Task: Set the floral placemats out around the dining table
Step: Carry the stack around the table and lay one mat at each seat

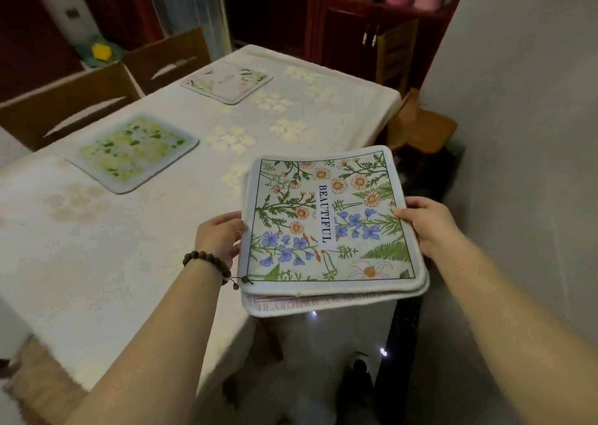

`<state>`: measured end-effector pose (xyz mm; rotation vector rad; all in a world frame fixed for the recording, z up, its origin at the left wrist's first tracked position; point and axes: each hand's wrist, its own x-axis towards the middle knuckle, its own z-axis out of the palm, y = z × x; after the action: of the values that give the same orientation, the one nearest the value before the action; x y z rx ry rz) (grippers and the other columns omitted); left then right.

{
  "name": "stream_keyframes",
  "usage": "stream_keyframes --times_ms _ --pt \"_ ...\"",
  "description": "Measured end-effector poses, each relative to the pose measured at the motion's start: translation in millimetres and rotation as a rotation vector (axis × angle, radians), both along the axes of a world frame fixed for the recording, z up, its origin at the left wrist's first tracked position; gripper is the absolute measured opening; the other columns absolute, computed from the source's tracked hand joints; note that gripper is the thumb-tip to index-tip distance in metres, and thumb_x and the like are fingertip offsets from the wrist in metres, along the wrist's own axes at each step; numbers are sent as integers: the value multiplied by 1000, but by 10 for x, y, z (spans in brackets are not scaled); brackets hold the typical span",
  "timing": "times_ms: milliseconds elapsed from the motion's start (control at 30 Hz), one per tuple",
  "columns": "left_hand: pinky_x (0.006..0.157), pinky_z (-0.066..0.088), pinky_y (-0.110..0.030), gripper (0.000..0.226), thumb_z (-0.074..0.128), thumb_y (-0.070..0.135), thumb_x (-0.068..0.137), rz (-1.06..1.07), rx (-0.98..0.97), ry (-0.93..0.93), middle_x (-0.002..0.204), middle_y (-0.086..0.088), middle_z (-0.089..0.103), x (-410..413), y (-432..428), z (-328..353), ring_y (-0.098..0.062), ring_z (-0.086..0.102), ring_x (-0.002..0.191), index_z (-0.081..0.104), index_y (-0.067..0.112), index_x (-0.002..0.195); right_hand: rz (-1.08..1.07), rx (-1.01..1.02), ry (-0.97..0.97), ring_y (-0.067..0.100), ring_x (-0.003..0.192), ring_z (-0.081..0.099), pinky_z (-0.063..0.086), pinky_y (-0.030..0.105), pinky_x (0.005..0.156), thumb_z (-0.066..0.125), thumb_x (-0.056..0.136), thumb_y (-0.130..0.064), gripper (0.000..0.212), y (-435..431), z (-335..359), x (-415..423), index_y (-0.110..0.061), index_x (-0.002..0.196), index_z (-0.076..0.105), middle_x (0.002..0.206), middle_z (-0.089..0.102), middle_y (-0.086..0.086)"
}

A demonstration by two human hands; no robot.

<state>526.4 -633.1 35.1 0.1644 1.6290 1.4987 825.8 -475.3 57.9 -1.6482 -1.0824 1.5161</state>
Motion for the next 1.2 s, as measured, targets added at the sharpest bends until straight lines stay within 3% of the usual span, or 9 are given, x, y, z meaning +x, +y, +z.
stream_keyframes --times_ms 233,367,567,700,800,900,1000,1100,1200 --pt "60 55 -33 24 53 -9 79 360 14 -44 85 -11 72 -286 246 -149 -24 67 74 68 5 92 373 19 -17 32 72 73 59 47 62 66 82 2 21 1210 -8 -1092 -16 91 62 95 71 17" --pt "60 54 -32 26 53 -10 79 572 11 -42 82 -9 72 -300 396 -152 -23 68 74 69 9 86 593 26 -33 32 68 73 59 42 54 66 82 3 26 1704 27 -1671 -10 103 62 92 71 18" --pt "52 56 -29 26 54 -9 79 808 -24 -30 78 -4 74 -208 432 -213 -16 71 64 69 12 86 821 51 -50 30 67 70 57 37 57 70 78 2 22 2036 -98 -2344 -10 96 66 87 71 17" --pt "50 55 -28 31 52 -10 79 928 -61 -17 78 -5 74 -224 403 -292 -16 71 62 68 16 87 899 49 -86 34 74 71 60 48 68 71 76 0 22 2051 -341 -2741 -13 94 68 91 72 18" --pt "64 59 -39 37 52 -8 77 989 -138 -11 84 -9 71 -296 378 -406 -23 69 72 62 18 101 943 35 -108 34 75 71 60 50 70 72 75 -2 22 2016 -554 -2976 -16 91 68 93 72 17" --pt "75 59 -47 39 55 -4 73 1020 -244 -9 86 -9 68 -371 324 -545 -26 67 80 59 28 95 973 23 -150 33 76 71 60 49 71 72 75 -5 21 1979 -769 -3113 -17 91 68 94 72 16" --pt "80 57 -52 36 56 -5 73 996 -320 -4 85 -10 69 -448 307 -706 -28 66 80 59 26 91 995 22 -209 33 78 71 60 48 74 73 75 -8 20 1968 -950 -3174 -20 91 67 94 72 14" --pt "83 56 -48 30 57 -4 75 958 -415 29 90 -11 69 -494 379 -851 -29 66 85 60 23 88 1006 35 -267 30 78 70 59 45 77 73 76 -10 21 1972 -1108 -3186 -21 93 67 91 72 10" --pt "82 55 -41 25 59 -1 77 915 -529 84 92 -9 69 -506 477 -980 -27 65 87 61 21 87 1018 62 -304 21 73 67 56 33 65 73 78 -13 18 1969 -1248 -3159 -22 91 65 86 69 2"
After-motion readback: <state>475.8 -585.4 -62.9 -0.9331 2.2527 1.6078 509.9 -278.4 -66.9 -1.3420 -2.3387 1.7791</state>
